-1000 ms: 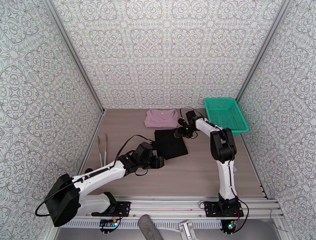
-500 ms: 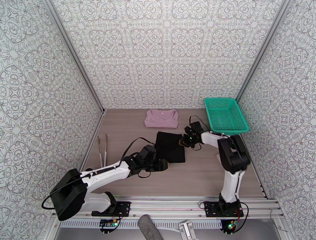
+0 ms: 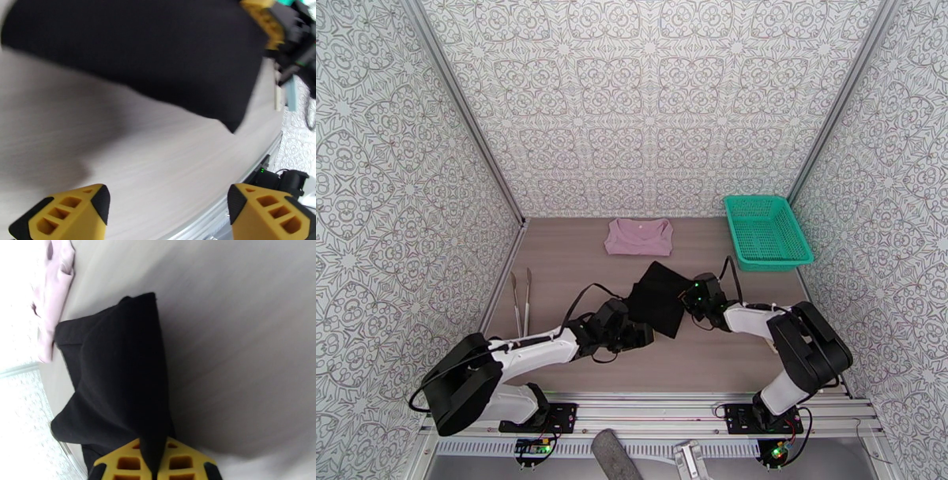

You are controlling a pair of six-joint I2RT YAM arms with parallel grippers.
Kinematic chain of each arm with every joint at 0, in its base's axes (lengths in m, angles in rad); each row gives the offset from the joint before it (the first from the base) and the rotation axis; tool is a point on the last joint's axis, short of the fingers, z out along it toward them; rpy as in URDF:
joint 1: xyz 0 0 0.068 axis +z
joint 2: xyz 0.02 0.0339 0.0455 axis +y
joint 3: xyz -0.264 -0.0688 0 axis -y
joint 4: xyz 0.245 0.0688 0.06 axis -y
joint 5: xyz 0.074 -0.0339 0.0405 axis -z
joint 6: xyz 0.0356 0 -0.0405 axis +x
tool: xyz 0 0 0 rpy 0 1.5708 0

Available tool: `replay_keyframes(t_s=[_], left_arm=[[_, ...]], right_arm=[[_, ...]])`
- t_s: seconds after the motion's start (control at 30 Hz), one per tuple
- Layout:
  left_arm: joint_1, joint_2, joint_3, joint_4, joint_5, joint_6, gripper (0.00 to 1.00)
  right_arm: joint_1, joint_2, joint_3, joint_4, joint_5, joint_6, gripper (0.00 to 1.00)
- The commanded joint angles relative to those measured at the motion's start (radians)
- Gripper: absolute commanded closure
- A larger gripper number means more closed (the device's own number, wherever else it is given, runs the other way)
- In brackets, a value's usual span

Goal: Fold and stack the mixed laundry pile

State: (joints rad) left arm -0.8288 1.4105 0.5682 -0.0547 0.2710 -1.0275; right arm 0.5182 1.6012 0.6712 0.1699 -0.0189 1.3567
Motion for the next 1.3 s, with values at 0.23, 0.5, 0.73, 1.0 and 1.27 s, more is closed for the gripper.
replay_keyframes(t_s=[0.23, 0.5, 0.73, 1.0, 1.27], left_arm=[[0.023, 0.169, 0.004, 0.265, -0.032, -0.085, 0.12], [0.12, 0.252, 0.064, 0.271, 0.002, -0.006, 0.12], [0.267, 0.33, 0.186, 0.186, 0.061, 0.126, 0.12], [0.383, 0.464, 0.453, 0.004, 0.149, 0.317, 0.12], [0.401, 0.506, 0.617, -0.041, 0.219, 0.426, 0.07]], right_arm=[[0.091, -0.129, -0.003, -0.174, 0.174, 0.035, 0.49], [0.081, -0.287, 0.095, -0.486, 0.287, -0.288, 0.12], [-0.004, -0.116, 0.403, -0.655, 0.177, -0.826, 0.02], [-0.074, 0.222, 0.699, -0.756, -0.031, -1.125, 0.01], [-0.079, 0.232, 0.7, -0.793, -0.034, -1.116, 0.01]])
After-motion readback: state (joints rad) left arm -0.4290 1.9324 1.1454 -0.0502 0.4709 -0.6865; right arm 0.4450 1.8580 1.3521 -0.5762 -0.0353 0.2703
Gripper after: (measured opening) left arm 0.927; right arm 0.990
